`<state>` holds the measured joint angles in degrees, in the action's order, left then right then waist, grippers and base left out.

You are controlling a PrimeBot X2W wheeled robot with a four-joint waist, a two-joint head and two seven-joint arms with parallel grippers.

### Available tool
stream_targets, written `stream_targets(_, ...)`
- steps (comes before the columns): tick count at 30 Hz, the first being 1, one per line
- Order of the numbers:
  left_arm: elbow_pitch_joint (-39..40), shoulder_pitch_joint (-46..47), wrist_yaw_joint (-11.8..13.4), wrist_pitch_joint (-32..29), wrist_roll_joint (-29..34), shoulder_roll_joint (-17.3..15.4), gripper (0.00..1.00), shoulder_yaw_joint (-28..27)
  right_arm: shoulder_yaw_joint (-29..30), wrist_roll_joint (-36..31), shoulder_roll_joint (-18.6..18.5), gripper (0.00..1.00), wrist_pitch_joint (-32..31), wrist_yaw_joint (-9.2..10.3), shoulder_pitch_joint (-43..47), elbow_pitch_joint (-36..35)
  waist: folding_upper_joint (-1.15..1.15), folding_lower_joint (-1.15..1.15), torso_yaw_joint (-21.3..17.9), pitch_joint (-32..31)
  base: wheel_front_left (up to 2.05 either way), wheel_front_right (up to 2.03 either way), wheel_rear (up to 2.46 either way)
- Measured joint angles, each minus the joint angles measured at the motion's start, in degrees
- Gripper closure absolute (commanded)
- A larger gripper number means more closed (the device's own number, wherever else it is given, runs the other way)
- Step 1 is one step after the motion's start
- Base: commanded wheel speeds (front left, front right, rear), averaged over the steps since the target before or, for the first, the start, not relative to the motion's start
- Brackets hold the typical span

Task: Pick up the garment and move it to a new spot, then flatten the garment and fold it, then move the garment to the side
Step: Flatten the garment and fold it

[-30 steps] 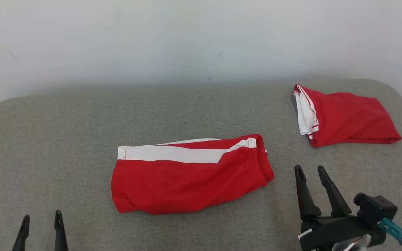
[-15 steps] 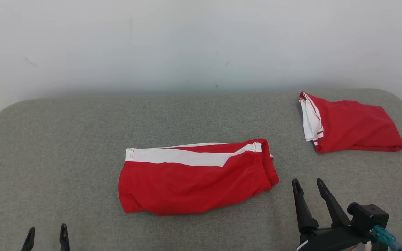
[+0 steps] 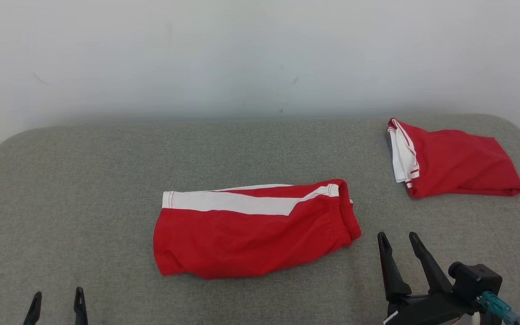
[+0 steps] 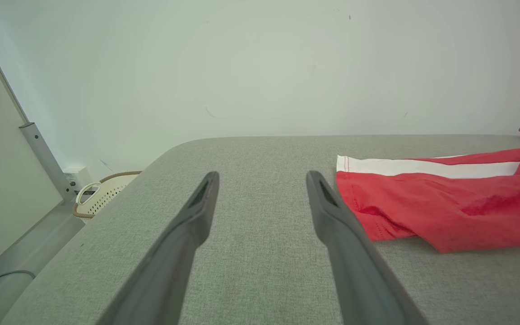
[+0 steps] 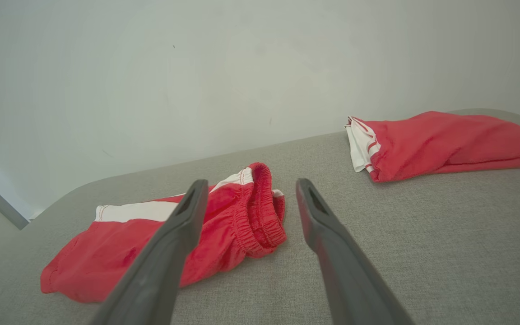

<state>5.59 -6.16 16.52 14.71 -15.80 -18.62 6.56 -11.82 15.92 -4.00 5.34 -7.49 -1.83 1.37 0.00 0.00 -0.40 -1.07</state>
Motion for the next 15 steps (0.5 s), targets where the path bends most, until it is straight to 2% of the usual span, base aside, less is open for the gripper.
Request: stream_targets(15,-0.05,-0.04,0.44,0.01,-0.31,-0.13,0.0,-0.13,0.48,-0.31,0.24,0.0,-0.33,0.0,-0.01,0.22,0.0,0.0,-0.55,0.05,0.0,0.0,0.0)
